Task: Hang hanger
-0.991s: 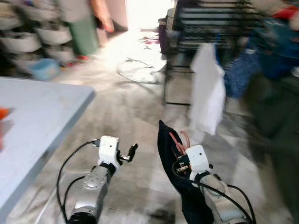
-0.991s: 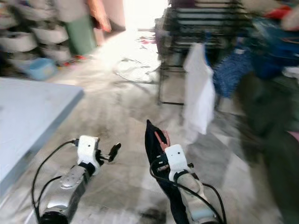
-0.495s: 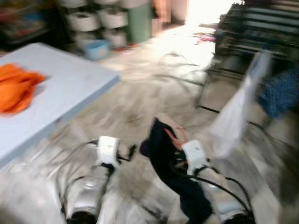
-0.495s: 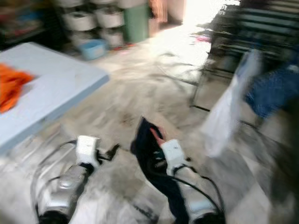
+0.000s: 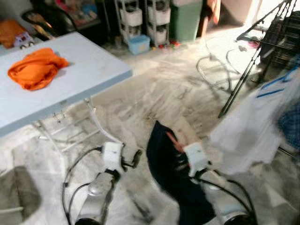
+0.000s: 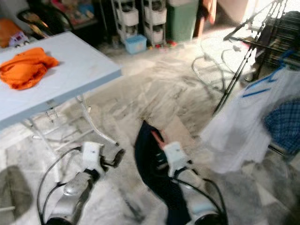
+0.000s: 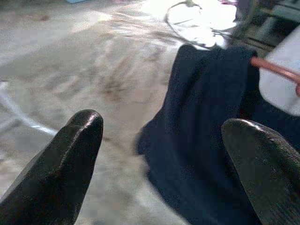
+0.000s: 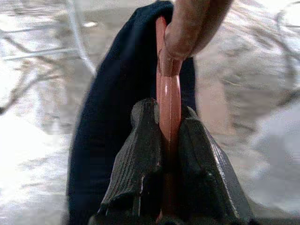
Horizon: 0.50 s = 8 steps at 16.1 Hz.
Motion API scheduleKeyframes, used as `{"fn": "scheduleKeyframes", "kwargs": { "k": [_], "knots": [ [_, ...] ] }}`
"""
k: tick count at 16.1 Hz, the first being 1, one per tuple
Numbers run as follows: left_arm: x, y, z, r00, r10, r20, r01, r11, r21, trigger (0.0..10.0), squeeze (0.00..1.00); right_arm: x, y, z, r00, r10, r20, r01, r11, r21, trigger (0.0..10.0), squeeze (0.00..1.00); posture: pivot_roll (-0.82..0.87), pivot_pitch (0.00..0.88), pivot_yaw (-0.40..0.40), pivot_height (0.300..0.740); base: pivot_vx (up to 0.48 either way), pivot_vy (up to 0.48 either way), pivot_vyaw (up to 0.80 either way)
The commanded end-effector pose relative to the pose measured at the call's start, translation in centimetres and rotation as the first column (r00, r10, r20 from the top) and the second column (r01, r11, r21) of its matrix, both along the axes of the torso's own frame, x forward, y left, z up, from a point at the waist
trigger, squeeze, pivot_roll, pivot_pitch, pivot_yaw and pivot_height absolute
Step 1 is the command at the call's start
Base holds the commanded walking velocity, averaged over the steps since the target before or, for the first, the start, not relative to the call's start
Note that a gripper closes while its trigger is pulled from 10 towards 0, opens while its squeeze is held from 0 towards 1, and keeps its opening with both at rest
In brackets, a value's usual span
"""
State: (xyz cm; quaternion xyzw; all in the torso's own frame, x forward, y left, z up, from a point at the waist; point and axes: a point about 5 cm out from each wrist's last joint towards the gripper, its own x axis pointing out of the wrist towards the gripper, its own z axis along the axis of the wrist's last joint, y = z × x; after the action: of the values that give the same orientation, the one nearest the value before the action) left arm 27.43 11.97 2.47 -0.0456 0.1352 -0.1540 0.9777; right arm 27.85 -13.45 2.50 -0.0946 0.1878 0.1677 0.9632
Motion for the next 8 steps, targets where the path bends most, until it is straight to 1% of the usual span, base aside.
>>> {"fn": "scheduleKeyframes", "kwargs": {
  "k": [1, 2, 4, 5, 6, 8],
  "knots": [
    [0.2, 1.1, 0.1, 0.999, 0.037, -0.009, -0.037, 0.999, 0.010, 10.0, 0.00, 0.4, 0.6, 0.8, 0.999, 0.007, 0.037, -0.008, 1.000, 0.029, 10.0, 0.00, -0.13, 0.000, 0.020, 0.740, 0.000, 0.000, 0.00],
    [0.6, 1.1, 0.3, 0.998, 0.058, -0.022, -0.059, 0.998, -0.030, 10.0, 0.00, 0.4, 0.3, 0.9, 0.999, 0.000, 0.033, -0.001, 1.000, 0.031, 10.0, 0.00, -0.14, 0.000, 0.018, 0.740, 0.000, 0.000, 0.00],
    [0.4, 1.5, -0.1, 0.998, 0.059, -0.034, -0.059, 0.998, -0.005, 10.0, 0.00, 0.1, 0.2, 0.8, 0.998, 0.041, 0.042, -0.042, 0.999, 0.008, 10.0, 0.00, -0.15, 0.000, 0.021, 0.740, 0.000, 0.000, 0.00],
    [0.5, 1.6, -0.2, 0.997, 0.066, -0.047, -0.065, 0.998, 0.008, 10.0, 0.00, 0.2, -0.4, 0.6, 0.999, 0.018, 0.034, -0.018, 1.000, 0.003, 10.0, 0.00, -0.15, 0.000, 0.023, 0.740, 0.000, 0.000, 0.00],
    [0.9, 1.7, 0.1, 0.995, 0.088, -0.046, -0.088, 0.996, -0.008, 10.0, 0.00, 0.4, -0.8, 0.8, 0.999, -0.020, 0.038, 0.019, 1.000, 0.024, 10.0, 0.00, -0.15, 0.000, 0.023, 0.740, 0.000, 0.476, 0.00],
    [1.0, 1.9, 0.1, 0.992, 0.114, -0.055, -0.115, 0.993, -0.014, 10.0, 0.00, 0.5, -0.6, 0.9, 0.999, -0.020, 0.045, 0.018, 0.999, 0.030, 10.0, 0.00, -0.15, 0.000, 0.029, 0.740, 0.000, 0.472, 0.00]
  ]
}}
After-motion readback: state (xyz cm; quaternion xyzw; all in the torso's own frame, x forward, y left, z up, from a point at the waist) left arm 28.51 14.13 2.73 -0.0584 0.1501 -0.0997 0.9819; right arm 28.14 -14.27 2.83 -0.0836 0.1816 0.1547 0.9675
